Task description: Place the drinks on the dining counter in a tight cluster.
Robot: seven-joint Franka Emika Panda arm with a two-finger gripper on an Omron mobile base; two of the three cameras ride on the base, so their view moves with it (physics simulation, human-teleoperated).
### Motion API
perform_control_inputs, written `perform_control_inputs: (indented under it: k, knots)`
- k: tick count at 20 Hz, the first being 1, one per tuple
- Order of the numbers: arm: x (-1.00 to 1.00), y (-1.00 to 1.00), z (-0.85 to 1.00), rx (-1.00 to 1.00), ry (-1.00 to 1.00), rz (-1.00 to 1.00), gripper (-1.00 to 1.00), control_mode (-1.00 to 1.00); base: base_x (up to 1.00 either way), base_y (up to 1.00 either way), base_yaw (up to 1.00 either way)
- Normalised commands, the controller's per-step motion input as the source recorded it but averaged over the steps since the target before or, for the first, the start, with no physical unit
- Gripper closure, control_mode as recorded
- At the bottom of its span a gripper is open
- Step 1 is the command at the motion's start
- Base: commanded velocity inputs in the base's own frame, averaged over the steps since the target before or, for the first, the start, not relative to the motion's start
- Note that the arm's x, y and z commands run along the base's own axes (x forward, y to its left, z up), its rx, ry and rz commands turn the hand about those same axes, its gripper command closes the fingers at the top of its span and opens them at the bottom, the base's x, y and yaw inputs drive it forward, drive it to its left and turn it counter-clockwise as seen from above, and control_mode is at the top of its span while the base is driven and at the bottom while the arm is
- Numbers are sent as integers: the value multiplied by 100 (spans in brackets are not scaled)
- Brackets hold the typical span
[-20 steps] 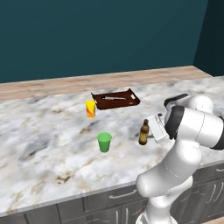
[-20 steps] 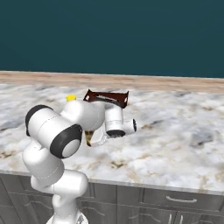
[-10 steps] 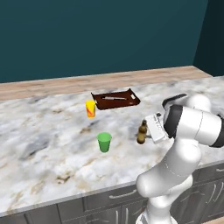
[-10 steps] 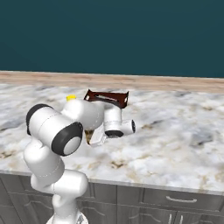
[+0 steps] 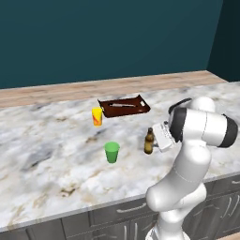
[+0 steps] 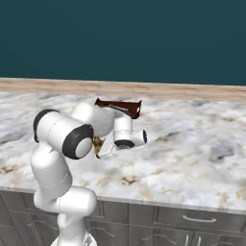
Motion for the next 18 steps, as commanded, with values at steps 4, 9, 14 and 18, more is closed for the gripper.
perform_control_inputs:
  k: [4, 9, 14, 18]
  knots:
    - [13, 0, -34, 0, 2, 0, 100, -100, 0, 0, 0]
    - [3, 0, -35, 0, 1, 0, 100, -100, 0, 0, 0]
    - [0, -2, -14, 0, 0, 0, 100, -100, 0, 0, 0]
    - [0, 0, 0, 0, 0, 0, 100, -100, 0, 0, 0]
